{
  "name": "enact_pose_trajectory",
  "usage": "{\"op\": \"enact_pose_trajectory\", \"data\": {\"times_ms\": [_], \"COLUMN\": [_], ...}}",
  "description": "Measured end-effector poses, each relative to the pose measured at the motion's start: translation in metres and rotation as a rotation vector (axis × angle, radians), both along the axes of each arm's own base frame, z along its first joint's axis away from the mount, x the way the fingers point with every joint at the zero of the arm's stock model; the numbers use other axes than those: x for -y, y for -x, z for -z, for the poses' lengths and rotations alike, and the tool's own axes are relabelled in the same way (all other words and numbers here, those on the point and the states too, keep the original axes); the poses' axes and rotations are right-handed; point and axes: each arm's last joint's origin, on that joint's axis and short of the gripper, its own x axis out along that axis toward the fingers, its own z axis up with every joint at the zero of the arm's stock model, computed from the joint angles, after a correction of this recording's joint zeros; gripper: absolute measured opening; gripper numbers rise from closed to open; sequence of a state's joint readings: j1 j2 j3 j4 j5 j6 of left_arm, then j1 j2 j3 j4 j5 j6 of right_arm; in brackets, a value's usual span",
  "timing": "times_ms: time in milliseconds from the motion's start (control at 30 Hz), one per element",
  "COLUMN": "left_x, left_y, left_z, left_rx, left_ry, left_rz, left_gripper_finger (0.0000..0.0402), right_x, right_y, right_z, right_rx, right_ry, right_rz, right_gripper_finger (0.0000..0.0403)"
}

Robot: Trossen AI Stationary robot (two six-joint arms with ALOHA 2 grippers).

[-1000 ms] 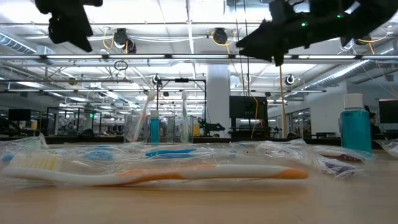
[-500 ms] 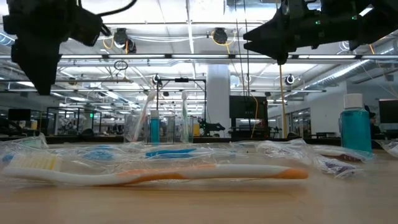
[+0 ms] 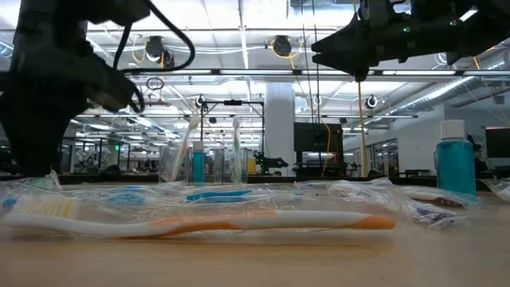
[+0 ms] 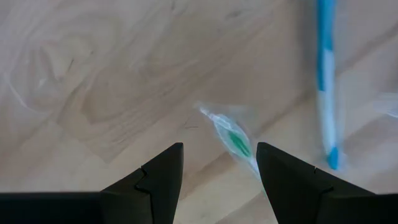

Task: Pick & Place toothbrushing station
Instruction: Put the green toothbrush into the transparent organizer

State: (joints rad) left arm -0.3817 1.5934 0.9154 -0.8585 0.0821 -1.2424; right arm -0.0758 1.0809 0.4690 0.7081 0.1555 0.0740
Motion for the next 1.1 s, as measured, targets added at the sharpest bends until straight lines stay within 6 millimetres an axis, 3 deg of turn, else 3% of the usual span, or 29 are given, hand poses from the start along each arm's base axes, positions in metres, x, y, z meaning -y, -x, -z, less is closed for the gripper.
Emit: {"op": "enact_pose_trajectory", "data": {"times_ms": [467, 867, 1100], "left_x": [0.004, 0.009, 0.003], "left_y": [-0.01, -0.013, -0.016], "left_z": [0.023, 0.023, 0.022], "left_rx": [-0.021, 0.036, 0.058], "left_ry": [-0.042, -0.047, -0.093], "left_rz": [-0.063, -0.042, -0.029], "left_gripper_finger": [0.0206, 0.0076, 0.0036], "right_x": [0.024, 0.035, 0.035], "right_y": [0.004, 0.007, 0.007], "right_z": [-0.006, -0.007, -0.007], "right_rx": [0.061, 0.072, 0.072], "right_ry": [0.023, 0.026, 0.026], "right_rz": [0.113, 0.162, 0.161], "right_gripper_finger": [0.0169, 0.0169, 0.0169]}}
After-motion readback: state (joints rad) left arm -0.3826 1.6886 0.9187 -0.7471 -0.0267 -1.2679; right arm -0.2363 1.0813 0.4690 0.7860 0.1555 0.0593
